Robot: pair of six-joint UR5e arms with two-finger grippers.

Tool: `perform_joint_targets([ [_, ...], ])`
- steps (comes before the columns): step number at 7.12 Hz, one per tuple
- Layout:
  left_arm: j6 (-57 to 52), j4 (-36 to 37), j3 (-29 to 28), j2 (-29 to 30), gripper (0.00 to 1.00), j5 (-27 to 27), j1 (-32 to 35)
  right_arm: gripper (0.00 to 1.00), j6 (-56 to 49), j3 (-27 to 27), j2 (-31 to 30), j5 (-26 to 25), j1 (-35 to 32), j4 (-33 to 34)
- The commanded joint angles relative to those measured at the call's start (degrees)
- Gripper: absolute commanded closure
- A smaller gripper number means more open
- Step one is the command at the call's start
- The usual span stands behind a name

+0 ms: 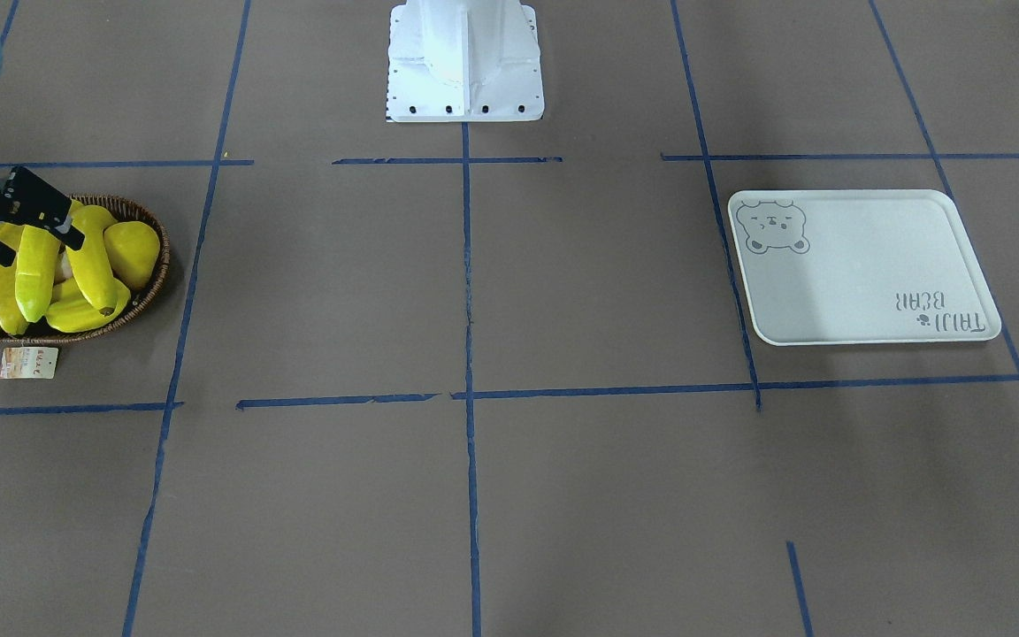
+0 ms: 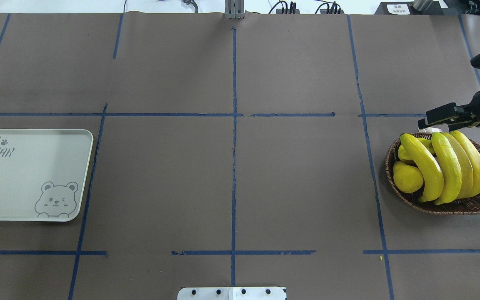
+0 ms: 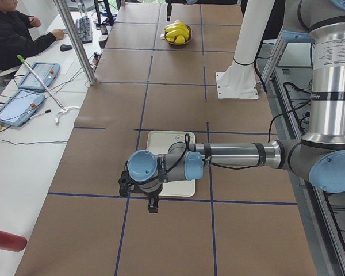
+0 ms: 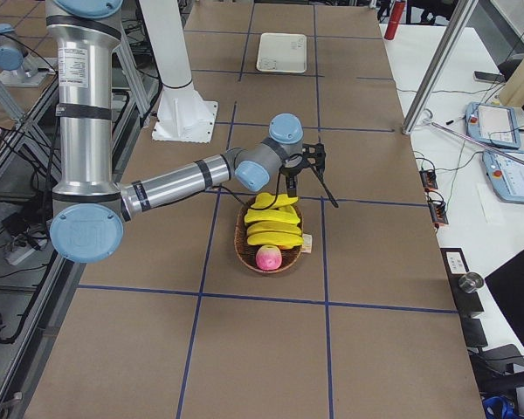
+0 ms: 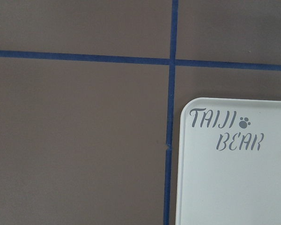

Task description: Transfer all bananas from basket to plate

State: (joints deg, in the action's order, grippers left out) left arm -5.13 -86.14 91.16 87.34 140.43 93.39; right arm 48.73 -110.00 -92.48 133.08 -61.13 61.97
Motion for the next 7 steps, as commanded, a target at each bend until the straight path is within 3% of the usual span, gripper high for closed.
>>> perform_joint_targets([
  [1, 0.0, -1.9, -0.6, -0.1, 0.00, -0.1, 0.0, 0.00, -0.1, 0.0, -1.0, -1.0, 3.2, -0.7],
  [3, 0.0, -2.1, -0.7, -0.2, 0.00, 0.0, 0.0, 0.19, -0.7, -0.1, -1.1, -3.4, 5.9, -0.7],
  [4, -0.1, -2.1, -0.7, -0.2, 0.00, 0.0, 0.0, 0.24, -2.8, -0.1, -1.4, -3.4, 6.6, -0.6],
  [7, -0.1, -2.1, -0.8, -0.6, 0.00, 0.0, 0.0, 0.24, -12.7, 0.2, -3.9, -3.4, 6.5, -0.4],
])
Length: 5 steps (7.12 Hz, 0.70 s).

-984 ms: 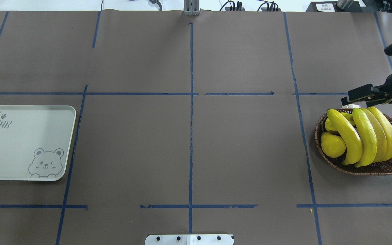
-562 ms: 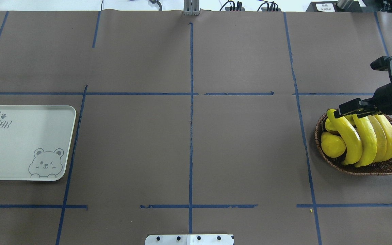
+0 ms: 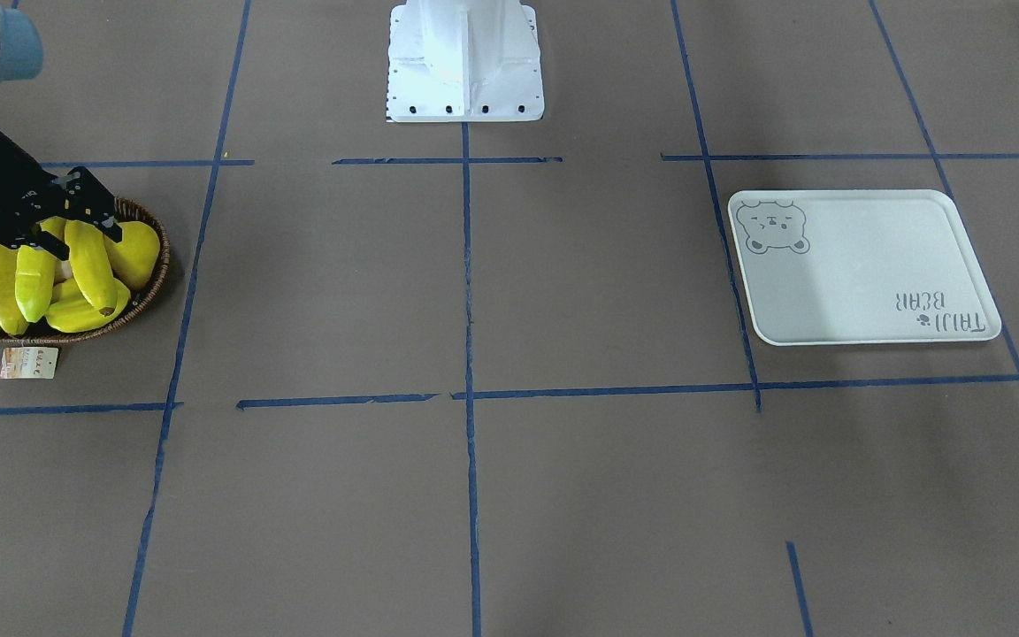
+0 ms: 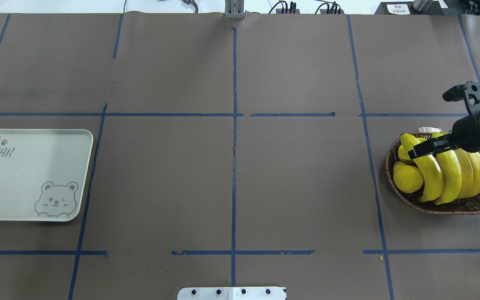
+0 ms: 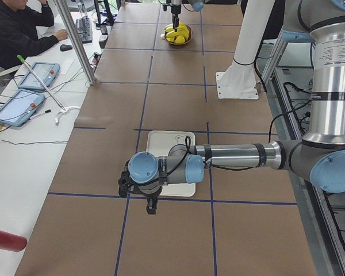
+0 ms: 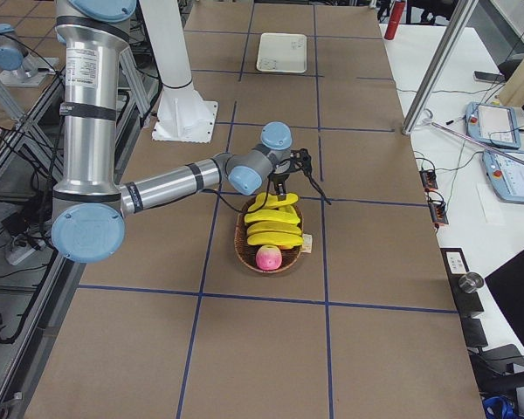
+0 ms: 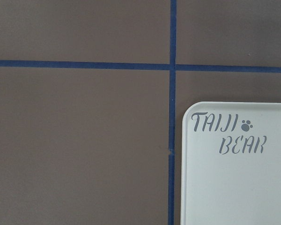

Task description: Transfer all bananas from basket to plate

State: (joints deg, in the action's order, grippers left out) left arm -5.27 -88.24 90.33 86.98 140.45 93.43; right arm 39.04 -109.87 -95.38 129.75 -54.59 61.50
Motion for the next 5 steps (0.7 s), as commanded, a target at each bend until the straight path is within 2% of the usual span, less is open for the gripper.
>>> perform_joint_targets([
  [1, 0.0, 0.0, 0.0, -0.2, 0.00, 0.0, 0.0, 0.24, -3.1, 0.0, -1.7, 0.0, 0.1, -0.1],
  [5, 0.2, 0.0, 0.0, -0.2, 0.00, 0.0, 0.0, 0.24, -2.9, 0.4, -2.0, -0.3, 1.1, 0.4],
])
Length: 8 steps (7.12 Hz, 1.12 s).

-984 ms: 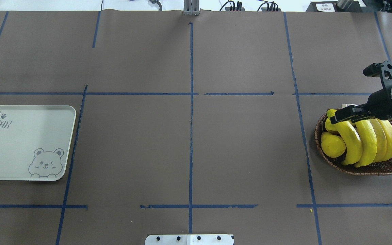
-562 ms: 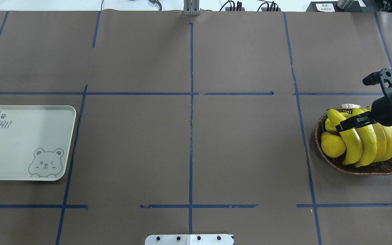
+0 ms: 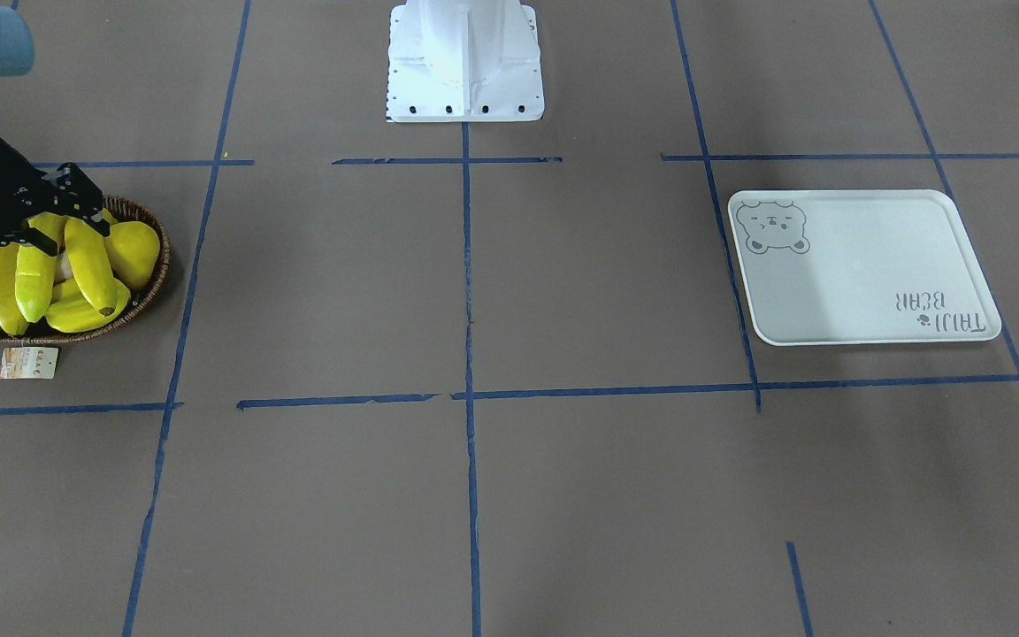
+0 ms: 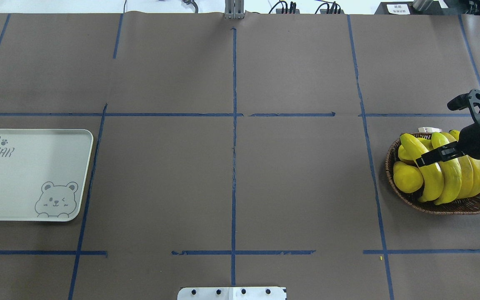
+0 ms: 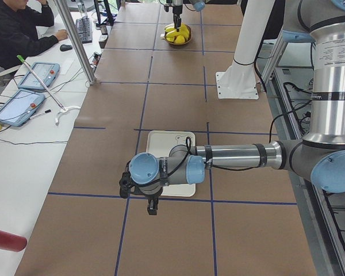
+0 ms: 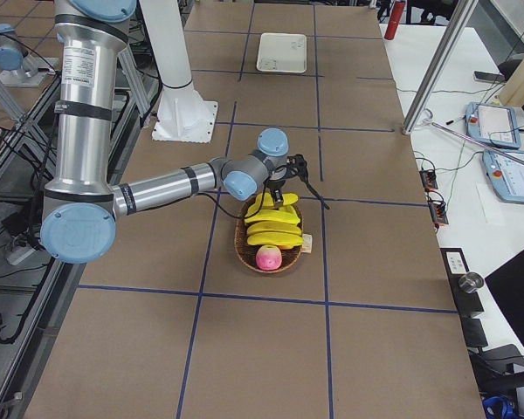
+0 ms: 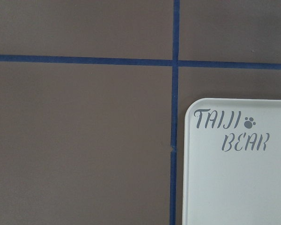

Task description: Transfer all bananas from basket to plate

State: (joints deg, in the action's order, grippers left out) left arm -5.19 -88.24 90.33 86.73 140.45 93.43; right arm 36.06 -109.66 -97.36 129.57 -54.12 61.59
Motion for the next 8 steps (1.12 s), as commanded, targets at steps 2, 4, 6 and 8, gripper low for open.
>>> perform_joint_targets([
  [2, 0.1, 0.0, 0.0, 0.0, 0.00, 0.0, 0.0, 0.25, 0.1, 0.4, -0.1, -0.1, 1.7, 0.5],
  [4, 0.2, 0.0, -0.1, 0.0, 0.00, 0.0, 0.0, 0.27, 0.1, 1.0, -0.2, -0.1, 1.8, 0.4],
  [6, 0.3, 0.0, 0.0, 0.0, 0.00, 0.0, 0.0, 0.33, 0.0, 1.2, -0.2, -0.1, 1.8, 0.5],
  [8, 0.3, 0.0, 0.0, 0.0, 0.00, 0.0, 0.0, 0.72, -0.1, 1.2, -0.2, 0.1, 1.7, 0.4],
])
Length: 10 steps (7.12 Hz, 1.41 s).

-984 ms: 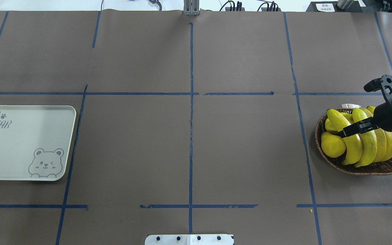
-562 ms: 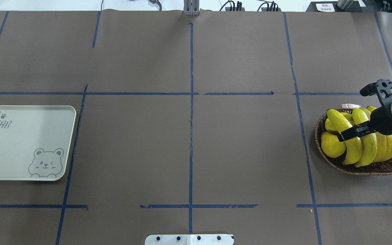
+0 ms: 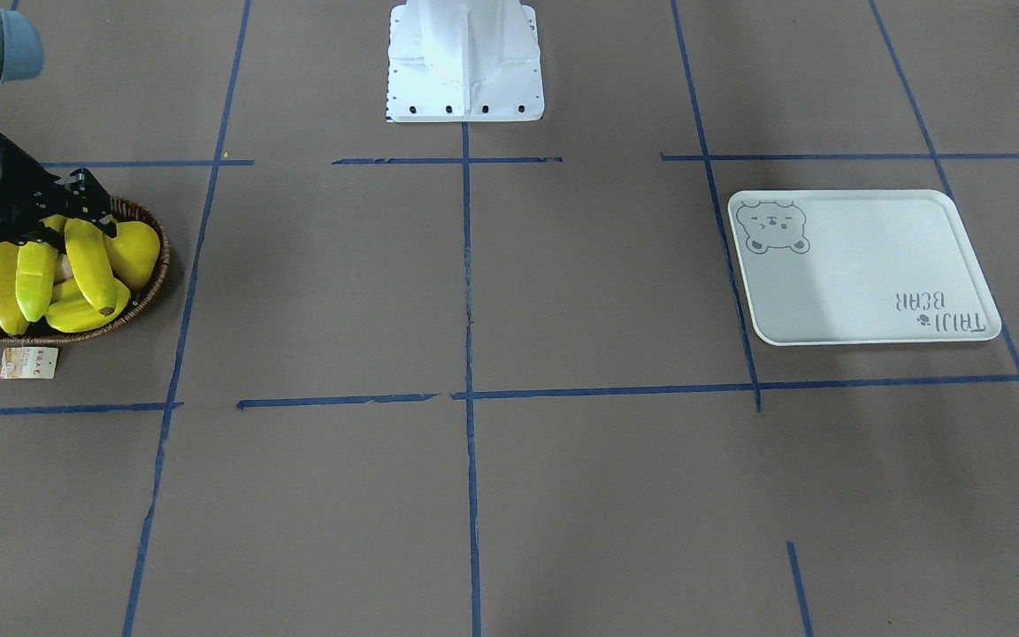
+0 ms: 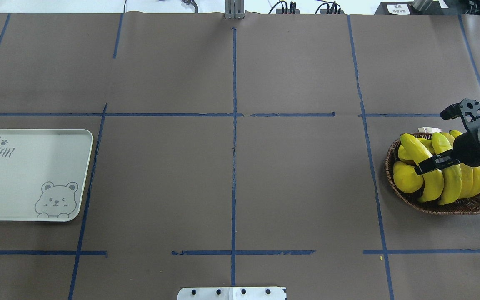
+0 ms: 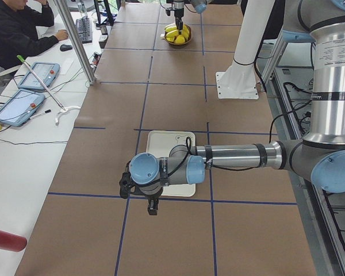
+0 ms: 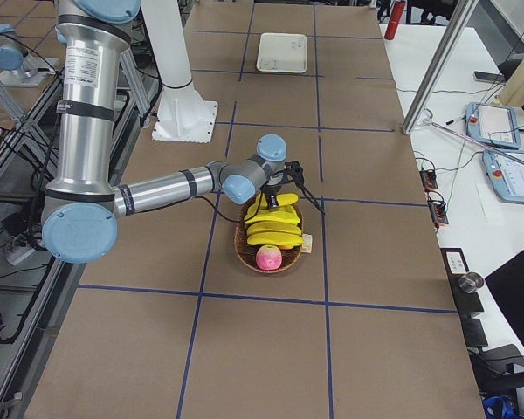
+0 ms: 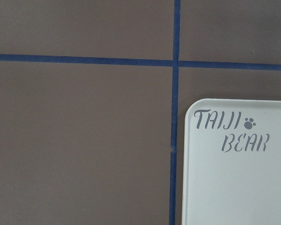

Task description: Transfer all bananas from basket to plate

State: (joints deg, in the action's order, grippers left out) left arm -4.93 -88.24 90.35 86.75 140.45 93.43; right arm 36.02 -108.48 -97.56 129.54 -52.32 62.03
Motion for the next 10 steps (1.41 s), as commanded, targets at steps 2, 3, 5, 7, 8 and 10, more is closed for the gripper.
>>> perform_joint_targets([
  [2, 0.0, 0.0, 0.0, 0.0, 0.00, 0.1, 0.0, 0.89, -0.5, -0.7, 0.1, 0.8, -0.9, -0.2],
  [3, 0.1, 0.0, -0.1, 0.1, 0.00, 0.1, 0.0, 0.91, -0.5, -1.3, 0.2, 1.9, -2.3, -0.1],
  [5, 0.1, 0.0, 0.1, 0.0, 0.00, 0.1, 0.0, 0.91, -0.5, -3.1, 0.3, 7.7, -7.5, 0.0],
  [7, 0.2, 0.0, 2.3, 0.3, 0.00, 0.3, 0.0, 0.96, 1.8, -5.9, 1.9, 9.2, -7.8, 0.0],
  [8, 1.9, -0.1, 3.9, 0.6, 0.00, 0.7, -0.1, 0.98, 7.2, -5.6, 5.3, 8.8, -5.4, 0.1],
  [10, 7.4, -4.3, 6.4, 1.1, 0.01, 0.9, -0.4, 1.00, 22.7, -5.3, 14.8, 0.2, 3.9, 0.1],
])
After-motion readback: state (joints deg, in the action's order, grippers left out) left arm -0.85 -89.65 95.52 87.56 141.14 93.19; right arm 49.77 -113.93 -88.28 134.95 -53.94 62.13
